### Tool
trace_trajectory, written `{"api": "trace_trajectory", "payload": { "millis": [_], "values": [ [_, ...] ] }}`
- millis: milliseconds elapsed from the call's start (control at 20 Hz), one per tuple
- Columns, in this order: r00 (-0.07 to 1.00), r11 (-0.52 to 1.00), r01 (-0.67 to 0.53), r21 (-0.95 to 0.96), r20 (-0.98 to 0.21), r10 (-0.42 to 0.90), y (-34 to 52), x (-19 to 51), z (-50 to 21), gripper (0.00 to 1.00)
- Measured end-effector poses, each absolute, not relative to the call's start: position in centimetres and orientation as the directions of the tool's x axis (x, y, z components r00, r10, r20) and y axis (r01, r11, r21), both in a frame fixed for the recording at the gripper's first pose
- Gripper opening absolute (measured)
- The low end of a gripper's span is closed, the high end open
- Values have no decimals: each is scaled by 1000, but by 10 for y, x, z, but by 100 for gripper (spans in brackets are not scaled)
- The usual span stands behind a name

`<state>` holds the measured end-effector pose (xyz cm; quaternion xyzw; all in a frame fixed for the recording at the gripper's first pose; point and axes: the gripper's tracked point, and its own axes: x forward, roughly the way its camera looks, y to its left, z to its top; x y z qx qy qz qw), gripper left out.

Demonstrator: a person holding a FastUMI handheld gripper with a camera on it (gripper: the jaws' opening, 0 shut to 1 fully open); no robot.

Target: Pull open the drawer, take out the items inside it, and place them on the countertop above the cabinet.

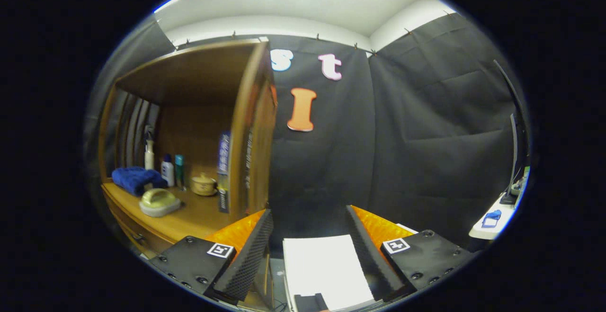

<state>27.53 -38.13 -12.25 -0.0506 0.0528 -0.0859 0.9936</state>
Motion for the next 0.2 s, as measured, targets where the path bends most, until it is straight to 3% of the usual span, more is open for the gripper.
{"api": "trace_trajectory", "payload": {
  "millis": [200],
  "values": [
    [965, 974, 221, 39, -150, -213, -431, 348, -170, 98]
  ]
}}
